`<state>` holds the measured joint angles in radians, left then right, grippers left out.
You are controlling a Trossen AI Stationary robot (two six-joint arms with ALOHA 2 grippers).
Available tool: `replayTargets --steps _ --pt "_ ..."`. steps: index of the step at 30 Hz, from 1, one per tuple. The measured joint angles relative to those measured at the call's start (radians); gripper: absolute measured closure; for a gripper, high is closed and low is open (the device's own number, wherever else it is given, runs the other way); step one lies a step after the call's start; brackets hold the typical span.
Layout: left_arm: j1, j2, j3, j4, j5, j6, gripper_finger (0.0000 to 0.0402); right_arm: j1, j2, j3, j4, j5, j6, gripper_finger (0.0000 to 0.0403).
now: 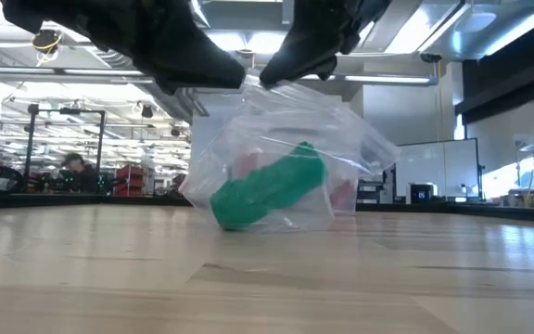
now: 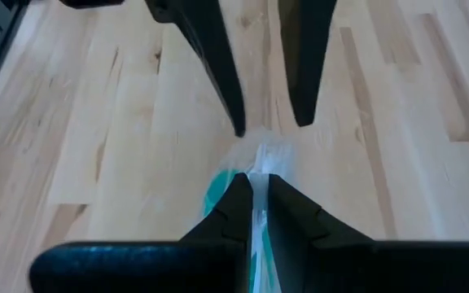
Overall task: Roll bandage
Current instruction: Close the transparent zip lock bag
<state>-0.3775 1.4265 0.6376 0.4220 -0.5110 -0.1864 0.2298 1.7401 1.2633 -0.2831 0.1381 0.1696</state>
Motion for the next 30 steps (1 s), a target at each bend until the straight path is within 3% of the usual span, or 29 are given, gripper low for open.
replayTargets --steps 9,30 --pt "0.008 0.000 0.000 0.042 0.006 0.065 0.0266 0.007 -0.002 0.062 -0.006 0.001 -0.062 0.0372" --pt "-0.005 -0.048 0.000 0.056 0.033 0.083 0.0302 0.006 -0.003 0.085 -0.049 0.000 -0.075 0.0372"
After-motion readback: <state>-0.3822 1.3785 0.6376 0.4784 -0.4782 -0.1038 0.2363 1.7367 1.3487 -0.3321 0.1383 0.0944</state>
